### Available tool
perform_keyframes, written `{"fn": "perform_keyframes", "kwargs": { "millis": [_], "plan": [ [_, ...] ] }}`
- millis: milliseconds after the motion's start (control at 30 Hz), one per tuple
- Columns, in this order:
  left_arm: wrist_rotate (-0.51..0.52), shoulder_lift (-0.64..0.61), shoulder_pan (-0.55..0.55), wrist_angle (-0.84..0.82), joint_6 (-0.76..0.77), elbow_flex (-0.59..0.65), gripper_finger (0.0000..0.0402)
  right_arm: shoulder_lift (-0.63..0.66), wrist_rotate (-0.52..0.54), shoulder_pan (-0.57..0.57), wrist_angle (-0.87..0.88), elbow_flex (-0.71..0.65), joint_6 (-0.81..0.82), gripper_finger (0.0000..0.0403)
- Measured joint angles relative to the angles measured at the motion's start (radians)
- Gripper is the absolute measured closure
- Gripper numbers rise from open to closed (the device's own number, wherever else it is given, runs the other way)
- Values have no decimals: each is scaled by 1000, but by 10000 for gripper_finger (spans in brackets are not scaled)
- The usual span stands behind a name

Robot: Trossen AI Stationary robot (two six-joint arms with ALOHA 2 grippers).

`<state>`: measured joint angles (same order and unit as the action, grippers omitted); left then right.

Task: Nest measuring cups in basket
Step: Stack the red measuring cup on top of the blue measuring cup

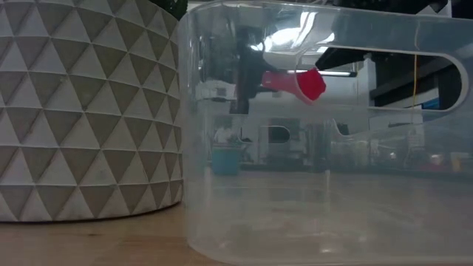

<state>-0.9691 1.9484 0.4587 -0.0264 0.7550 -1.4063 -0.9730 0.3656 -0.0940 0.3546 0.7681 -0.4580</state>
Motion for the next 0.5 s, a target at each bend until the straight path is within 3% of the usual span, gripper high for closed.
{"fn": "perform_keyframes", "kwargs": {
  "millis": [500],
  "plan": [
    [-21,0,15,37,31,0,260,0,44,0,-37,0,-111,272]
  ]
}}
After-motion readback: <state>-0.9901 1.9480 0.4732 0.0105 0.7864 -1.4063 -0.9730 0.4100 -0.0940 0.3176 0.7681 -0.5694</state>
